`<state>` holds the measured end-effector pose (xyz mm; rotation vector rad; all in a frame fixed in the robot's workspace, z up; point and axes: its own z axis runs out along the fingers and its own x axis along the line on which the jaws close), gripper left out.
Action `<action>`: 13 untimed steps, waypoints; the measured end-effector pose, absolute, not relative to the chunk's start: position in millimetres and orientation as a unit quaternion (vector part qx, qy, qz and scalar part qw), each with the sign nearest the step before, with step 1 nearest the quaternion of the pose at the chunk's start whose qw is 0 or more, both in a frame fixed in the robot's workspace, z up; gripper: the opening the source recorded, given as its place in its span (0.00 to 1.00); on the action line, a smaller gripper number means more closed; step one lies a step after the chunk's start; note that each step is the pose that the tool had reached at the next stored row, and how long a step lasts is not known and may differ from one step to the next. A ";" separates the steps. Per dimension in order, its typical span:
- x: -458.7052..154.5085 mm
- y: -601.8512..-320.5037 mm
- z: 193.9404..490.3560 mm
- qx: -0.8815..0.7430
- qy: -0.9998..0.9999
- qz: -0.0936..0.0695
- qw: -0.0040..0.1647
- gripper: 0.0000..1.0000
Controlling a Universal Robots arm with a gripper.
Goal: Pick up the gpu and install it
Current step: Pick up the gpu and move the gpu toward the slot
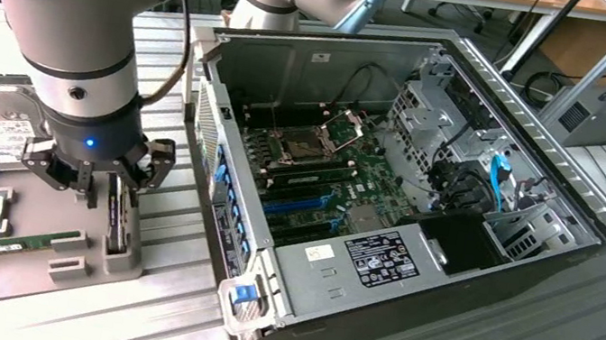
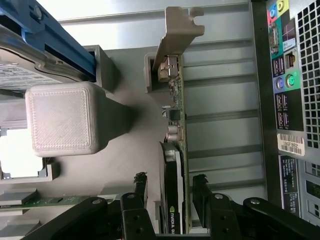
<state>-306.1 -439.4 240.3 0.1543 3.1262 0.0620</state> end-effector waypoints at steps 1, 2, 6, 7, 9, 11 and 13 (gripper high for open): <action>-306.1 -439.4 240.0 0.050 0.999 0.020 0.005 0.49; -306.1 -439.4 240.0 0.050 0.999 0.020 0.005 0.49; -305.3 -439.4 239.7 0.050 0.999 0.020 0.005 0.49; -304.8 -439.4 239.9 0.050 0.999 0.020 0.005 0.49; -304.0 -439.4 239.8 0.050 0.999 0.020 0.004 0.49; -304.0 -439.4 239.8 0.050 0.999 0.020 0.004 0.49; -303.9 -439.4 240.1 0.050 0.999 0.019 -0.001 0.49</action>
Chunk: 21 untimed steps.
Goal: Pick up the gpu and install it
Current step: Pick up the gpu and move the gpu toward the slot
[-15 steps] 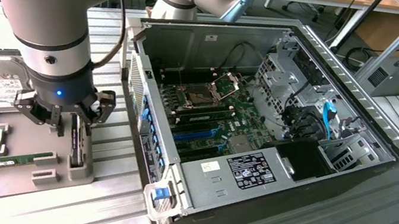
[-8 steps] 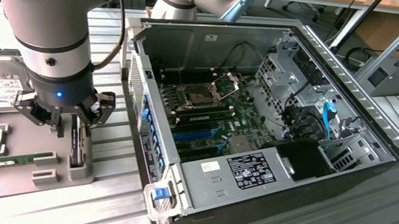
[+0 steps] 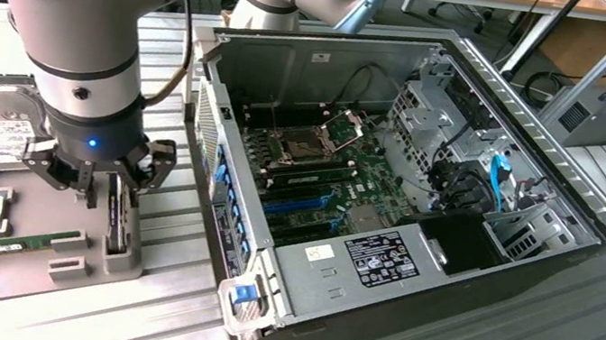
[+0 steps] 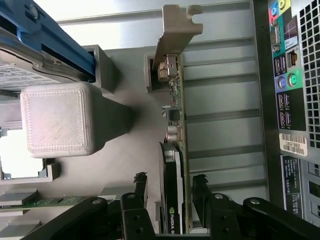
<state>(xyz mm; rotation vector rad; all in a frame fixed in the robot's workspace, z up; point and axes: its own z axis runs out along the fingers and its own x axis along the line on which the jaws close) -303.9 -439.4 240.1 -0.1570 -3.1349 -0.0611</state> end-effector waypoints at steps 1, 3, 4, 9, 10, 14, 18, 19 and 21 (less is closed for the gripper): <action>-303.5 -439.4 240.1 -0.050 -0.999 -0.020 0.002 0.49; -301.3 -439.4 240.4 -0.050 -0.999 -0.019 0.006 0.49; -299.3 -439.4 240.4 -0.050 -0.999 -0.019 0.008 0.49; -299.3 -437.4 240.4 -0.051 -0.998 -0.019 0.008 0.49; -299.3 -437.4 240.4 -0.051 -0.998 -0.019 0.008 0.49; -299.3 -437.4 240.4 -0.051 -0.998 -0.019 0.008 0.49; -299.3 -437.4 240.4 -0.051 -0.998 -0.019 0.008 0.49; -299.3 -437.4 240.4 -0.051 -0.998 -0.019 0.008 0.48; -299.3 -437.4 240.4 -0.051 -0.998 -0.019 0.008 0.41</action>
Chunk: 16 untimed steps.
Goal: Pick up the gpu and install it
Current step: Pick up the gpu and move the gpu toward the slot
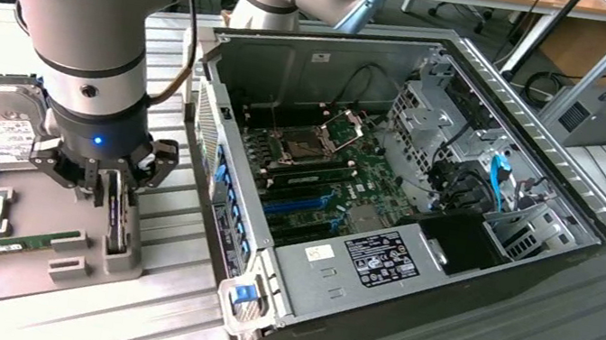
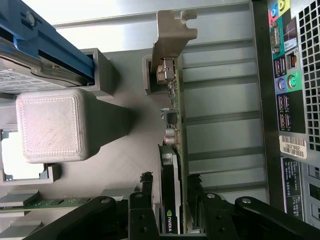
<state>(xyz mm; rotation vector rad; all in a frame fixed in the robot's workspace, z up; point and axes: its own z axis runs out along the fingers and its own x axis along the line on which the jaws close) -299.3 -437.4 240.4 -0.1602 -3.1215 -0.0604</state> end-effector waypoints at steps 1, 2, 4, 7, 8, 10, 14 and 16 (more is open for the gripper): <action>-299.3 -437.3 240.4 -0.051 -0.998 -0.019 0.008 0.41; -299.3 -437.4 240.4 -0.051 -0.998 -0.019 0.008 0.41; -299.3 -437.4 240.4 -0.051 -0.998 -0.019 0.008 0.41; -299.3 -437.4 240.4 -0.051 -0.998 -0.019 0.008 0.41; -299.3 -437.4 240.4 -0.051 -0.998 -0.019 0.008 0.41; -299.3 -437.4 240.4 -0.051 -0.998 -0.019 0.008 0.39; -299.3 -437.4 240.4 -0.051 -0.998 -0.019 0.008 0.27; -299.3 -437.4 240.4 -0.051 -0.998 -0.019 0.008 0.27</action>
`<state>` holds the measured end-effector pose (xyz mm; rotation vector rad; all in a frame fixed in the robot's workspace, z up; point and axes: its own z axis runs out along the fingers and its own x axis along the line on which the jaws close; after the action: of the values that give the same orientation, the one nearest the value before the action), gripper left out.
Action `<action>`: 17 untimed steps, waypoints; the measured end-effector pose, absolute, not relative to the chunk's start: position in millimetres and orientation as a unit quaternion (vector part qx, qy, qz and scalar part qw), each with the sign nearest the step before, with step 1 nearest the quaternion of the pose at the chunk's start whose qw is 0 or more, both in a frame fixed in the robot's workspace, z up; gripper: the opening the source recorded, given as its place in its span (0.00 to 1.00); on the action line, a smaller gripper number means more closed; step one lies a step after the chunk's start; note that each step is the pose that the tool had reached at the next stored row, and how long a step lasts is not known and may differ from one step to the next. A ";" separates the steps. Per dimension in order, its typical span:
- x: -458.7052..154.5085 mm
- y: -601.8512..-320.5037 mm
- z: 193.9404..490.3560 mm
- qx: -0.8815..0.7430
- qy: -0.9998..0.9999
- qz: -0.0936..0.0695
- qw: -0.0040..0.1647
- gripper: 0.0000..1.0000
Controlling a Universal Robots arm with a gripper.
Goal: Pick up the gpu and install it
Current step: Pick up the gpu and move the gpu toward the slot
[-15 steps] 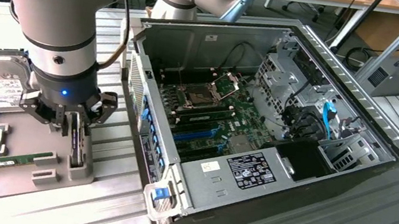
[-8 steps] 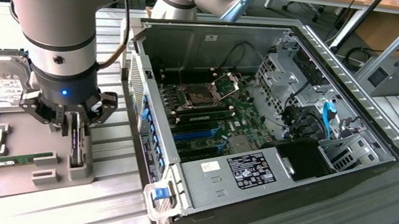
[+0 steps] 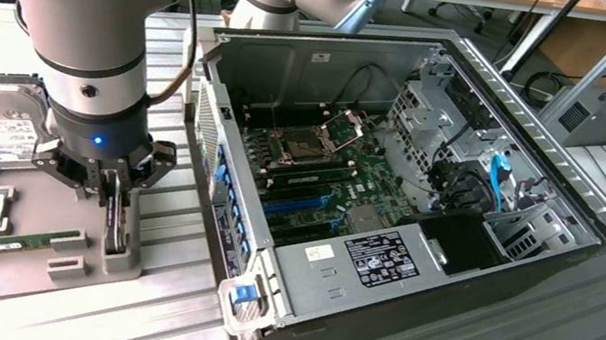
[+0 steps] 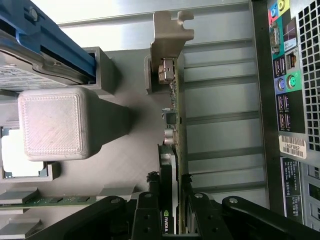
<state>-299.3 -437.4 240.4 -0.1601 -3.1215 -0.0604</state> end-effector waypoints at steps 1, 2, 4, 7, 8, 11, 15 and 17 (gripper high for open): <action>-299.3 -437.4 240.4 -0.051 -0.998 -0.019 0.008 0.27; -299.3 -437.4 240.4 -0.051 -0.998 -0.019 0.008 0.27; -299.3 -437.4 240.4 -0.051 -0.998 -0.019 0.008 0.27; -299.3 -437.4 240.4 -0.051 -0.998 -0.019 0.008 0.27; -299.3 -437.4 240.4 -0.051 -0.998 -0.019 0.008 0.27; -299.3 -437.4 240.4 -0.029 -0.999 -0.019 0.008 0.27; -299.3 -437.4 240.4 -0.027 -0.999 -0.019 0.008 0.27; -299.3 -437.4 240.4 -0.027 -0.999 -0.019 0.008 0.27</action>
<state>-299.3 -437.4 240.4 -0.0840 -3.1235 -0.0598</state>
